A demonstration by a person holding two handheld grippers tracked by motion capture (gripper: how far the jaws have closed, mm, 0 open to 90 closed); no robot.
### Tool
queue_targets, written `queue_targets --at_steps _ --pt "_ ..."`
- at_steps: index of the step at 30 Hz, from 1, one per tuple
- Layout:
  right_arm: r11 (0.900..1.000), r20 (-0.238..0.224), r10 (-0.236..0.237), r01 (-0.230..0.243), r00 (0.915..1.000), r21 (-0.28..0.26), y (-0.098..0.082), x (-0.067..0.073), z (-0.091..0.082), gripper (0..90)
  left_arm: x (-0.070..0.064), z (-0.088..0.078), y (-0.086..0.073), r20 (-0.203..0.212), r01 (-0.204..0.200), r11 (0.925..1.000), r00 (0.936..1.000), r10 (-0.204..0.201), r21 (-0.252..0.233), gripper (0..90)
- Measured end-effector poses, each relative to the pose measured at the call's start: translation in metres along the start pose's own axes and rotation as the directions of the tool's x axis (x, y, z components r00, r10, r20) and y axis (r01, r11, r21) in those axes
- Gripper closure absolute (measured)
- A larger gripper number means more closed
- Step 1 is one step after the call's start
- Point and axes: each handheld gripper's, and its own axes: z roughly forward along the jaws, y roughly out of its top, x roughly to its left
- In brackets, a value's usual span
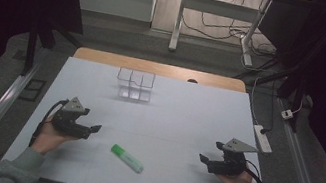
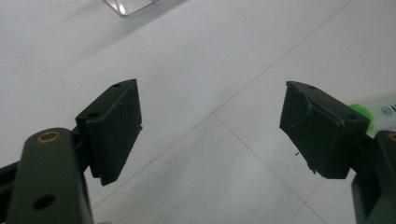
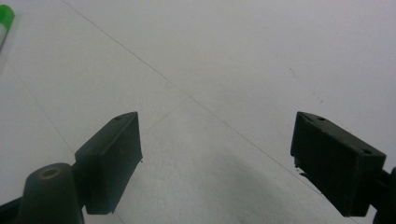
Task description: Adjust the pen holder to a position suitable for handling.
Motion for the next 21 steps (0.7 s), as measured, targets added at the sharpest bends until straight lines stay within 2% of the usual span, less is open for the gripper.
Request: queue_targets --at_steps 3,10,14,21 --pt "1.0 -0.001 -0.001 0.001 1.0 0.002 0.0 0.0 0.001 15.8 0.004 0.005 0.004 -0.003 0.017 0.9999 0.9999 -0.017 0.003 21.8" --pt "1.0 -0.001 -0.003 0.003 1.0 0.007 0.0 0.0 0.001 15.8 0.016 0.014 0.015 -0.028 0.02 0.9996 0.9994 -0.019 0.019 22.4" --pt "1.0 -0.001 -0.006 0.006 1.0 0.006 0.0 0.0 0.002 15.9 0.022 0.018 0.02 -0.025 0.036 0.9993 0.999 -0.036 0.009 22.7" --pt "1.0 -0.007 -0.008 0.008 0.9999 0.01 0.0 -0.001 0.003 15.8 0.032 0.031 0.026 -0.032 0.039 0.9987 0.9988 -0.038 0.032 23.8"
